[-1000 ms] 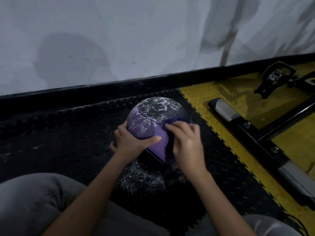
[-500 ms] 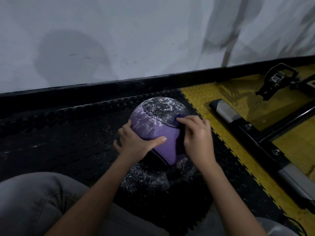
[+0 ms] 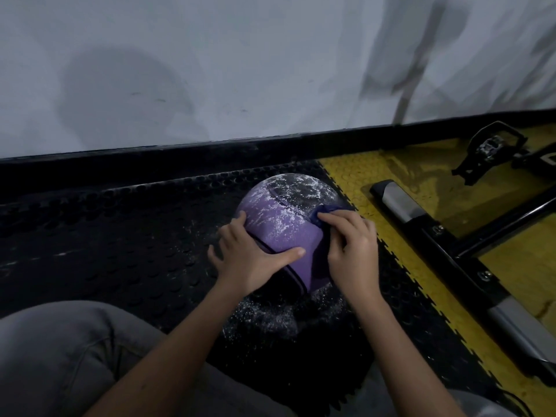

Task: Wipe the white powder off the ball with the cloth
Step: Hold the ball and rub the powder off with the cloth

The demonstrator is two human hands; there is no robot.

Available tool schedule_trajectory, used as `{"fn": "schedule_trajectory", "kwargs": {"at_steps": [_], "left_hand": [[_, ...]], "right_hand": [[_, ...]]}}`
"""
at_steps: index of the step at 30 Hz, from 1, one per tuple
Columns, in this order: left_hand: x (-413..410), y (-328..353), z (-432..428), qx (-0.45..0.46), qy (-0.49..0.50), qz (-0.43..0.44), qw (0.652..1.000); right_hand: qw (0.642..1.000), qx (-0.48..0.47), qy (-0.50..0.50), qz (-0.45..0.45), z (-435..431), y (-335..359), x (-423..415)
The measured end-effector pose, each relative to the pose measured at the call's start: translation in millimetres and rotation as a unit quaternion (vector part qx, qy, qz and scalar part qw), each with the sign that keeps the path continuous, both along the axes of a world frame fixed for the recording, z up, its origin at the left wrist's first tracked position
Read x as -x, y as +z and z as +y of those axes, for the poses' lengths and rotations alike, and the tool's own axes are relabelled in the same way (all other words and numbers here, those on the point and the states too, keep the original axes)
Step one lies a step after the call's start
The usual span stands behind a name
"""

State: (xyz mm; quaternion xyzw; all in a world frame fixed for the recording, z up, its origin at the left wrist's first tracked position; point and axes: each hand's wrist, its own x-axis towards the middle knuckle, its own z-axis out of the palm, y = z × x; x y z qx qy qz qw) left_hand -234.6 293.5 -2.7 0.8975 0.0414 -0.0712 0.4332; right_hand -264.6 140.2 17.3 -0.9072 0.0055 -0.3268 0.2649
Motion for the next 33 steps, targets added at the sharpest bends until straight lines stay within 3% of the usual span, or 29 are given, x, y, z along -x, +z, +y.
{"fn": "schedule_trajectory", "kwargs": {"at_steps": [11,16,19,23,28,33], "left_hand": [[26.9,-2.9,-8.3,-0.077,-0.067,-0.092,0.991],[8.0,7.1,1.0,0.021,0.005,-0.129,0.991],[-23.1,18.9,4.1,0.035,-0.059,-0.085,0.994],[-39.4,23.9,4.2,-0.023,-0.167,-0.039,0.985],[-32.4,17.0,8.8,-0.015,-0.155,-0.038,0.987],[-26.3,13.4,6.5,-0.011,-0.125,-0.04,0.991]], "right_hand": [[0.995,-0.09,0.037,0.015,-35.8,0.3,-6.4],[0.993,-0.104,0.045,0.033,-47.7,-0.5,-3.4],[0.995,-0.084,0.054,0.024,-48.1,-4.1,-1.0],[0.995,-0.083,0.051,0.013,-47.2,-6.7,-1.9],[0.993,-0.106,0.048,0.016,-46.6,-7.8,-4.8],[0.998,-0.066,0.001,0.006,-35.0,-4.8,-3.1]]}}
